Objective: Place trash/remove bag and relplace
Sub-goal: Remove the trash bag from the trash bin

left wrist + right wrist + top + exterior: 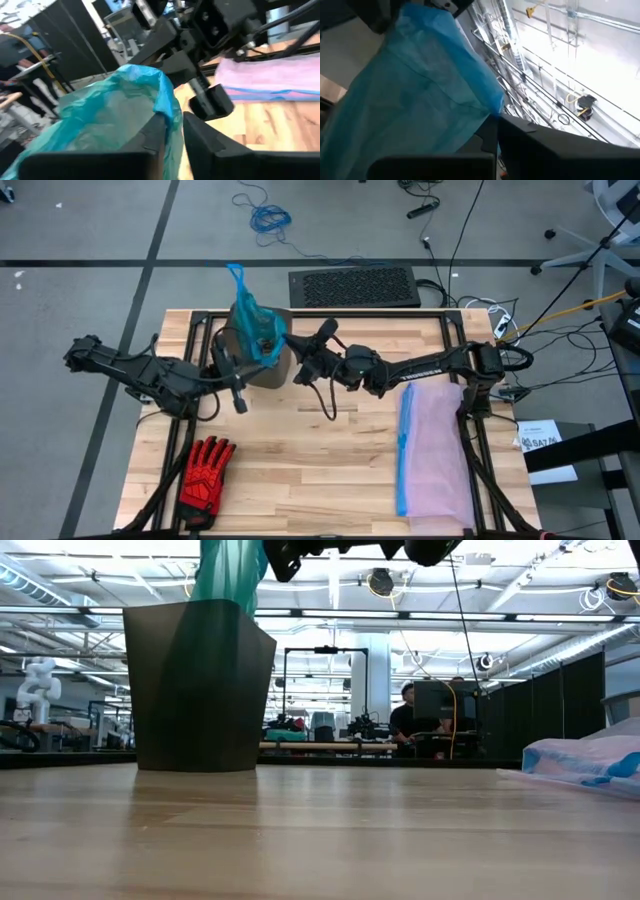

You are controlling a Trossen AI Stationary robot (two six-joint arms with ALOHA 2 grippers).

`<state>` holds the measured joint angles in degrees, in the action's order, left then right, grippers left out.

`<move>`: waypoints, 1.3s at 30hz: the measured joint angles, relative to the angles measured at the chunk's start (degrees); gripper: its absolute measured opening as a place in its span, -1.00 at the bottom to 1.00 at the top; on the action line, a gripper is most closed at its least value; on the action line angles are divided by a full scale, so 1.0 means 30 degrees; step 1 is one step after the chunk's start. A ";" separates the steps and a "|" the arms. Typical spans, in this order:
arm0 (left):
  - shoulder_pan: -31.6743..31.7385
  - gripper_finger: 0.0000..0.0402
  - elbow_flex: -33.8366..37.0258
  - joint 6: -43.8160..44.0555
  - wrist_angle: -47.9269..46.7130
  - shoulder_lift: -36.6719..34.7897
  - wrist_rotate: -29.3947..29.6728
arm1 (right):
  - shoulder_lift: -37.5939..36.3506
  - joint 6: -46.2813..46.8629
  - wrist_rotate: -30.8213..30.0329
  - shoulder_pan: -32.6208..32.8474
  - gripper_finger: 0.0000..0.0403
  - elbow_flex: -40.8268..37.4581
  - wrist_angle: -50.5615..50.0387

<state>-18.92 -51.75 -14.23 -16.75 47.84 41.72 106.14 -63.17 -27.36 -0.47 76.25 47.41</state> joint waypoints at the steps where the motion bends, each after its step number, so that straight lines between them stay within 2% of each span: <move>1: 0.0000 -0.59 0.0000 -0.0041 0.0000 -0.0068 0.0212 | -0.0084 -0.0030 -0.0038 0.0012 -1.00 0.0000 -0.0082; 7: -0.0007 -0.28 0.0000 -0.0030 0.0051 -0.0524 0.0641 | -0.0705 -0.0033 -0.0048 0.0022 -1.00 0.0000 -0.0546; 15: -0.0007 -0.06 -0.0007 -0.1073 0.2159 -0.0648 0.0365 | -0.1162 0.1123 0.0716 -0.0022 -1.00 0.0000 -0.1339; 22: 0.0192 0.13 -0.0015 -0.3188 0.4971 0.0921 0.0531 | -0.1162 0.2454 0.1257 0.0177 -1.00 0.0000 -0.1076; 26: 0.0409 0.23 -0.0012 -0.3852 0.5310 0.1679 0.1686 | -0.1156 0.2785 0.1784 0.0464 -1.00 0.0000 -0.1002; 30: 0.0712 0.31 -0.0007 -0.3887 0.5326 0.2164 0.3195 | -0.1154 0.2841 0.1883 0.0936 -1.00 0.0000 -0.0875; 39: 0.1678 0.35 -0.0015 -0.3649 0.5442 0.3113 0.3228 | -0.1111 0.2845 0.2188 0.1755 -1.00 0.0535 -0.1347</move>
<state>-13.88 -51.79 -25.17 -0.43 57.18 51.41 102.80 -54.63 -20.80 4.79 77.85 43.37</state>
